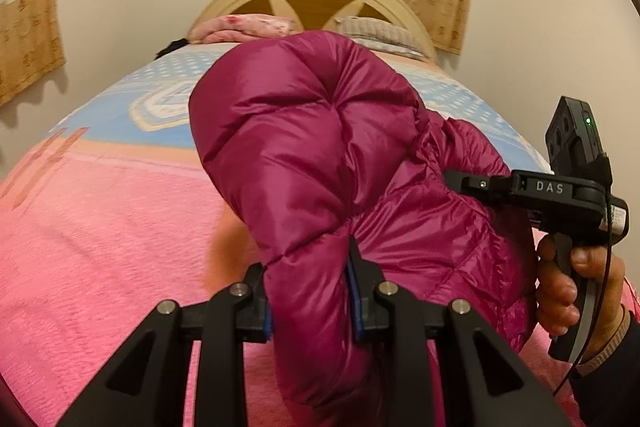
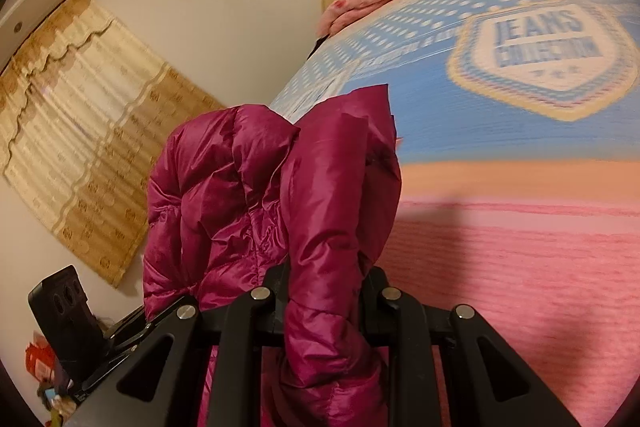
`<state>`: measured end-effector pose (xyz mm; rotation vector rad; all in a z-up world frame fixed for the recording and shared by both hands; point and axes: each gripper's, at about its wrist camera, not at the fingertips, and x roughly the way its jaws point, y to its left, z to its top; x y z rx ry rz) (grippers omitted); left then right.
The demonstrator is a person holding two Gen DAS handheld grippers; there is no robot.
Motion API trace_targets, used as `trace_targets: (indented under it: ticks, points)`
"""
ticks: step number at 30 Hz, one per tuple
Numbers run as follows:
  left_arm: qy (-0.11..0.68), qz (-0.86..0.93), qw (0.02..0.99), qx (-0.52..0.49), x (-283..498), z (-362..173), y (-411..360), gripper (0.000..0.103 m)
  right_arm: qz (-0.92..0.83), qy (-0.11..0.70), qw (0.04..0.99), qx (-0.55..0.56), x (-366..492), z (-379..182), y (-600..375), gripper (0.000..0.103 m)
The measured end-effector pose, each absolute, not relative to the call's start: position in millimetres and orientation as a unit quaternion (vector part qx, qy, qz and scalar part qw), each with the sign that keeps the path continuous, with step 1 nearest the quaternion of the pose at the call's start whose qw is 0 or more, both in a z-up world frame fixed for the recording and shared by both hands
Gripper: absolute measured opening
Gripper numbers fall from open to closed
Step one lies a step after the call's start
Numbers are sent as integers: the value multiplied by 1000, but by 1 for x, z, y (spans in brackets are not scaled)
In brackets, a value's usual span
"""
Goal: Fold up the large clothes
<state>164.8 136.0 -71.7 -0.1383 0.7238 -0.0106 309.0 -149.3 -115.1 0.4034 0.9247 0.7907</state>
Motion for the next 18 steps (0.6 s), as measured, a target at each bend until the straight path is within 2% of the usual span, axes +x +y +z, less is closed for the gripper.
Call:
trace_targets:
  ticks: [18]
  points:
    - [359, 48, 927, -101, 156, -91, 189, 28, 402, 457, 780, 143, 319, -130, -44, 21]
